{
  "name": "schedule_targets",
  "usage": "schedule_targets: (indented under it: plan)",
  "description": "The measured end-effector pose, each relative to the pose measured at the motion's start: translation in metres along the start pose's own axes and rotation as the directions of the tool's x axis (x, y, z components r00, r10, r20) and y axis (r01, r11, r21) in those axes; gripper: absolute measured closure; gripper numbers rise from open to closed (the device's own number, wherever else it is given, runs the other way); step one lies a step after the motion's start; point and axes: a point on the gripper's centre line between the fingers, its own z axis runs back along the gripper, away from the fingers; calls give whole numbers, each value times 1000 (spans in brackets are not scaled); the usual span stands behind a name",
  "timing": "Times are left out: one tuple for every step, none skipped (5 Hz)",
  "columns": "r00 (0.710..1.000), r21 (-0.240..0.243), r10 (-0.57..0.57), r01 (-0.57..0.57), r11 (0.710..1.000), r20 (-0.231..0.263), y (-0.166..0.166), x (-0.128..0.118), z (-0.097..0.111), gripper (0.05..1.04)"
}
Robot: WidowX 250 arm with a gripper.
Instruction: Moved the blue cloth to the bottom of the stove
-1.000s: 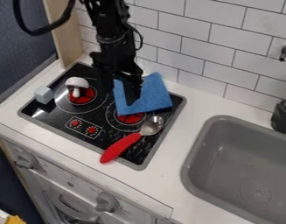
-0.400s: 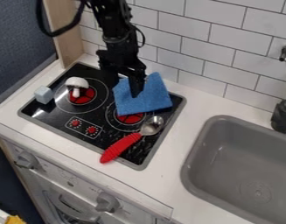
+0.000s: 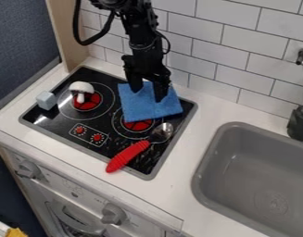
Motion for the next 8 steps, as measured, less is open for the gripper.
schedule_targets:
  plan:
    - [1000, 23, 0, 0, 1000, 3, 4, 2, -4, 85]
    - [1000, 47, -6, 7, 999, -16, 6, -1, -11, 85]
    - [998, 54, -26, 29, 998, -50, 5, -5, -21, 85]
    - [997, 90, -39, 45, 995, -62, 8, -5, -21, 85]
    - [997, 117, -29, 38, 992, -76, 11, -10, -23, 85]
    - [995, 148, 8, 7, 989, -99, 19, -19, -22, 84]
    - [992, 142, 51, -35, 989, -116, 32, -37, -19, 84]
    - [988, 144, 79, -60, 988, -133, 41, -53, -17, 84]
